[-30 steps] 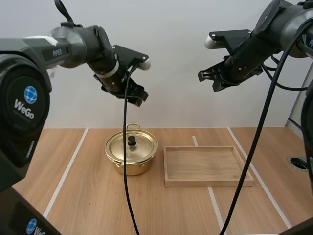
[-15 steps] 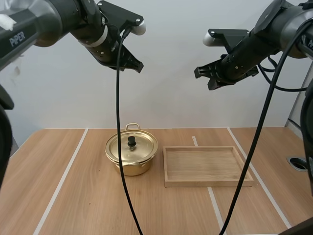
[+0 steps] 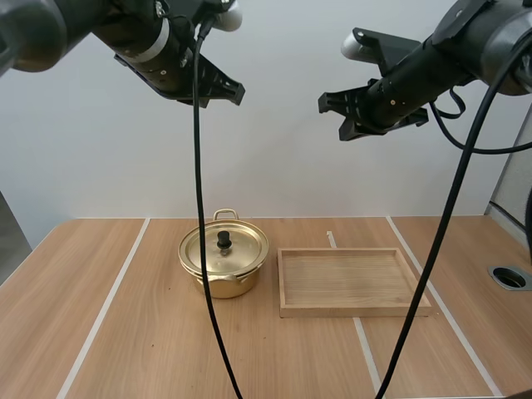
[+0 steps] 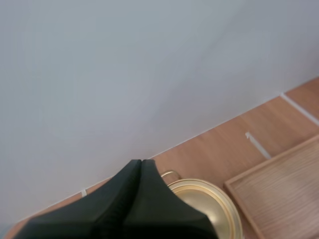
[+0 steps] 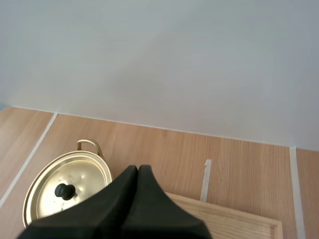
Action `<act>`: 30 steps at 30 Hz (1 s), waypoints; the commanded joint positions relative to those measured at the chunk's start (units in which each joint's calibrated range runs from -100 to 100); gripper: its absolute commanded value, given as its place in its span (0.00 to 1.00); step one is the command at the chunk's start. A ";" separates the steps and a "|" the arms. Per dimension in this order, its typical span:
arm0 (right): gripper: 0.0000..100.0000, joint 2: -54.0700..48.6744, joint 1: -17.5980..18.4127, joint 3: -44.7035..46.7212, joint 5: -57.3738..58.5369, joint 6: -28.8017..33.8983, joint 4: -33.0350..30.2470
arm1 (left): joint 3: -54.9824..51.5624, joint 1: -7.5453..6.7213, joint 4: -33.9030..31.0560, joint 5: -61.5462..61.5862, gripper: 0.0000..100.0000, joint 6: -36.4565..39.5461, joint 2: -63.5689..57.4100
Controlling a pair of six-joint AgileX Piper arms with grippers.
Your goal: Open the pot, put the grape inside, and close it
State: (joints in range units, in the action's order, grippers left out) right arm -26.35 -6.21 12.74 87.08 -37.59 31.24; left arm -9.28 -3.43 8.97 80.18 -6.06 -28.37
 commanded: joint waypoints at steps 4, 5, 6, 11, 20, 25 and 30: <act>0.00 -8.07 2.62 7.10 -16.60 -0.46 1.01 | -7.94 0.05 -10.40 -21.74 0.00 15.71 -7.51; 0.00 -9.44 3.27 9.81 -19.84 -0.66 0.70 | -10.13 0.05 -12.70 -24.23 0.00 17.19 -9.04; 0.00 -10.70 3.98 12.66 -23.31 -0.78 0.24 | -12.45 0.05 -15.09 -26.66 0.00 18.80 -10.59; 0.00 -15.79 6.15 25.29 -37.05 -0.67 -5.48 | -23.64 0.05 -24.42 -34.48 0.00 26.54 -18.09; 0.00 -26.22 6.21 35.47 -40.87 -0.67 -7.95 | -38.86 0.05 -25.80 -36.35 0.00 27.69 -31.98; 0.00 -35.39 6.21 40.14 -39.71 -0.67 -8.18 | -46.32 0.05 -25.94 -36.35 0.00 27.69 -41.30; 0.00 -46.04 6.21 44.46 -39.51 -0.56 -11.21 | -53.11 0.05 -25.94 -35.99 0.00 27.94 -52.26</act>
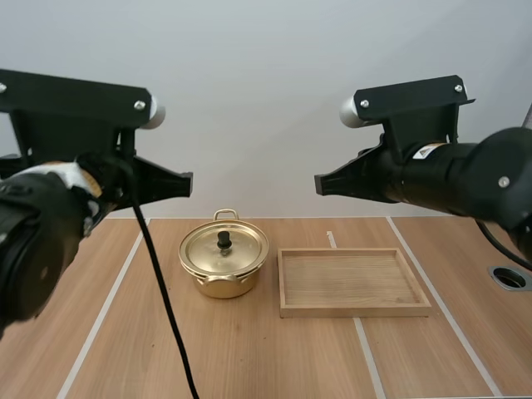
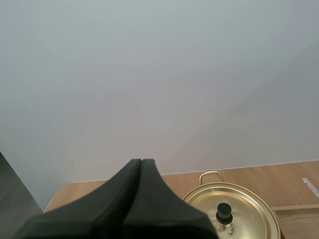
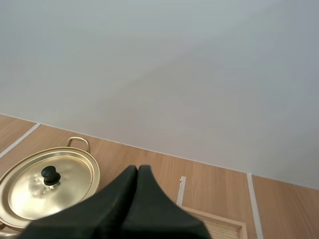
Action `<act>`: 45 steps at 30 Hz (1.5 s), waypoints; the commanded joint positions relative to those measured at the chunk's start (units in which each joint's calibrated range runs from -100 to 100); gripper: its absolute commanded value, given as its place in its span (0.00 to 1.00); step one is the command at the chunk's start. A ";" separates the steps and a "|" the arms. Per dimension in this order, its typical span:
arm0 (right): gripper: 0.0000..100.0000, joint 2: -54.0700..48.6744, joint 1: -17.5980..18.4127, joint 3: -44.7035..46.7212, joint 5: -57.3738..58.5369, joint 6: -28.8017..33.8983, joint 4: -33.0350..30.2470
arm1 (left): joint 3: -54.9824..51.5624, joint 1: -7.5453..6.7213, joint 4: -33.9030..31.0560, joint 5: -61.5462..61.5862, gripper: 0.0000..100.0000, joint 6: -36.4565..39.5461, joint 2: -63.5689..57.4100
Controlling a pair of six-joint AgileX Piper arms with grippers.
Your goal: Open the pot, put the grape inside, and close it
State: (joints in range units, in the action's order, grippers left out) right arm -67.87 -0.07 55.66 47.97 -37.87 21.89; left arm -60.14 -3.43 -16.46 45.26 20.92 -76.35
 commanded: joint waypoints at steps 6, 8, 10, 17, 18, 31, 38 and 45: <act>0.00 -14.99 0.07 6.22 8.22 -0.16 -3.05 | -7.00 0.05 -0.52 2.01 0.00 0.96 -13.84; 0.00 -17.04 0.07 8.38 8.91 -0.07 -3.29 | -8.50 0.05 -0.52 1.82 0.00 0.96 -15.69; 0.00 -18.58 -0.07 10.23 7.87 -0.07 -4.26 | -10.35 0.05 -0.52 0.59 0.00 0.96 -16.50; 0.00 -20.63 -1.77 16.47 -10.94 -0.07 -4.62 | -21.01 2.21 -0.52 -13.30 0.00 0.96 -16.50; 0.00 -20.63 -1.85 17.81 -11.96 -0.07 -4.62 | -22.76 2.58 -0.52 -15.61 0.00 0.96 -16.50; 0.00 -20.63 -1.85 34.33 -23.88 -0.16 -4.62 | -39.86 3.07 -0.52 -26.51 0.00 0.96 -16.50; 0.00 -20.63 -1.85 38.15 -24.04 -0.16 -4.62 | -39.86 3.07 -0.23 -24.65 0.00 1.06 -16.50; 0.00 -20.63 -1.85 38.15 -19.84 -0.16 -3.74 | -39.86 3.07 -0.23 -24.62 0.00 0.94 -16.50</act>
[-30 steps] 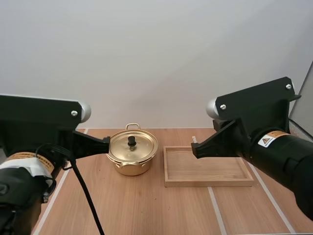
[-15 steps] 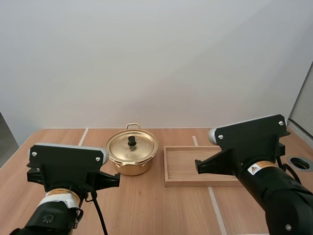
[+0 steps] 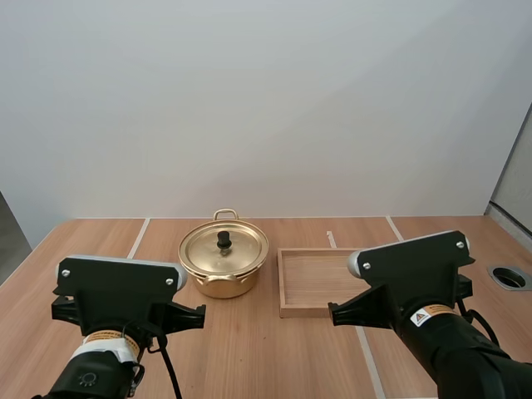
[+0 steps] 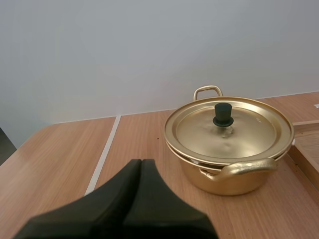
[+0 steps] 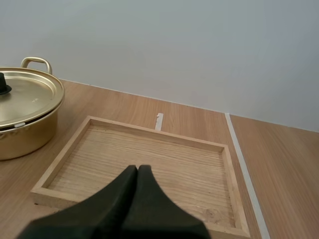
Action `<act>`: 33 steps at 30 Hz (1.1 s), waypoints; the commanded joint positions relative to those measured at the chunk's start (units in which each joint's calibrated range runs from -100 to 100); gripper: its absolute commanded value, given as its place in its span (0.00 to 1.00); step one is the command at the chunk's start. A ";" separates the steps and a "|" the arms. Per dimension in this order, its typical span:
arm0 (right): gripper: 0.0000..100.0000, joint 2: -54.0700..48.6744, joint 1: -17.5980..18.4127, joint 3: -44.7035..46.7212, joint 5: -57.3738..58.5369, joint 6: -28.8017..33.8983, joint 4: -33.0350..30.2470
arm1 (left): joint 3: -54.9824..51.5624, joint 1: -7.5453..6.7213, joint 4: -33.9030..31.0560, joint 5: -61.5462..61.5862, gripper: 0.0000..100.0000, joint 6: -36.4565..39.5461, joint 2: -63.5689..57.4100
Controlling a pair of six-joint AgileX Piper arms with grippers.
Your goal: Open the pot, put the grape inside, and close it
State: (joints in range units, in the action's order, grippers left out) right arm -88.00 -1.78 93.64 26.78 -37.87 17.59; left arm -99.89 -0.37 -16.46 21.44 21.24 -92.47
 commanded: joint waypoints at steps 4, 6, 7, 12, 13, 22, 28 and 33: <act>0.00 -0.51 -0.14 0.17 2.37 -0.16 0.88 | -0.11 0.01 -0.23 -0.81 0.00 0.62 -0.38; 0.00 -0.51 -0.14 0.17 3.12 -0.16 0.88 | -0.11 0.01 -0.23 -0.81 0.00 0.62 -0.38; 0.00 -0.51 -0.14 0.47 3.01 -0.16 0.88 | -0.11 0.01 -0.23 -0.81 0.00 0.62 -0.38; 0.00 -0.51 -0.14 3.12 0.85 -0.16 0.88 | -0.11 0.01 -0.23 -0.81 0.00 0.62 -0.38; 0.00 -0.51 -0.14 3.76 -1.08 -0.16 0.88 | -0.11 0.01 -0.23 -0.81 0.00 0.62 -0.38; 0.00 -1.77 -0.14 6.36 -6.00 -0.52 0.08 | -0.11 0.01 -0.23 -0.81 0.00 0.62 -0.38; 0.00 -10.81 -0.14 6.36 -5.46 -0.52 -1.85 | -0.11 0.01 -0.23 -0.81 0.00 0.62 -0.38; 0.00 -12.00 -0.14 6.36 -5.90 -0.52 -2.09 | -0.11 0.01 -0.23 -0.81 0.00 0.62 -0.38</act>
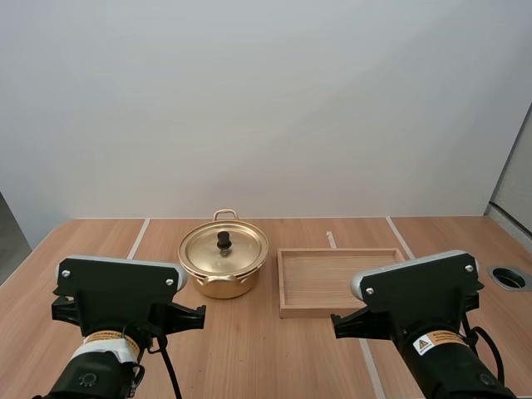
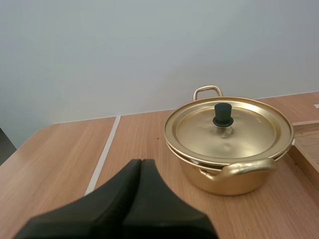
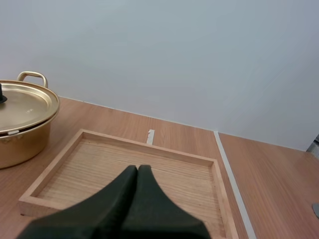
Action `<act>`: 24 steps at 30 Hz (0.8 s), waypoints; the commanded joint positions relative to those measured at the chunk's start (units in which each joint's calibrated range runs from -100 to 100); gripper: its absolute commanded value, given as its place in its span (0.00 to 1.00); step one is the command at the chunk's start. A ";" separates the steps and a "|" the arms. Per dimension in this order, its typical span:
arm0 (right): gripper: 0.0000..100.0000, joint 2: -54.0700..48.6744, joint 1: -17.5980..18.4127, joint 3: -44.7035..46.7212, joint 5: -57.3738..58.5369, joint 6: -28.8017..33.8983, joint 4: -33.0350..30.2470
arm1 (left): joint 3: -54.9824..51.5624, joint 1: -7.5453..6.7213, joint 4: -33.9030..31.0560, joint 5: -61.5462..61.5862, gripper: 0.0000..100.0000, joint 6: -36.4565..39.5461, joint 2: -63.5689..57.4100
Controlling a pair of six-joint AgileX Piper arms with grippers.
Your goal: Open the pot, put the grape inside, and close it
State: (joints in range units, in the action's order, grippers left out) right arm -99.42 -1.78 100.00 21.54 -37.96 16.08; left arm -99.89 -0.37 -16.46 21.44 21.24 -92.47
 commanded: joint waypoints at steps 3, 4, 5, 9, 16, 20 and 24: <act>0.00 -0.58 -0.14 0.00 -0.67 -0.43 -0.58 | -0.11 0.01 -0.23 -0.81 0.00 0.62 -0.38; 0.00 -0.58 -0.14 0.00 -0.67 -0.43 -0.58 | -0.11 0.01 -0.23 -0.81 0.00 0.62 -0.38; 0.00 -0.58 -0.14 0.00 -0.67 -0.33 -0.58 | -0.11 0.01 -0.23 -0.81 0.00 0.62 -0.38; 0.00 -0.58 -0.14 0.00 1.62 2.77 -2.06 | -0.11 0.01 -0.23 -0.81 0.00 0.62 -0.38; 0.00 -0.58 -0.14 0.00 3.22 18.24 -12.90 | -0.11 0.01 -0.23 -0.81 0.00 0.62 -0.71; 0.00 -0.58 -0.14 0.00 6.40 18.25 -12.88 | -0.11 0.52 -0.23 -0.81 0.00 0.62 -5.25; 0.00 -0.58 -0.14 0.00 9.01 18.25 -12.88 | -0.11 0.98 -0.11 -0.94 0.00 2.73 -7.53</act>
State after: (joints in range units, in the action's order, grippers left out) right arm -99.57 -1.78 100.00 30.15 -20.23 3.88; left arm -99.89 0.41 -16.46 21.44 22.04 -99.15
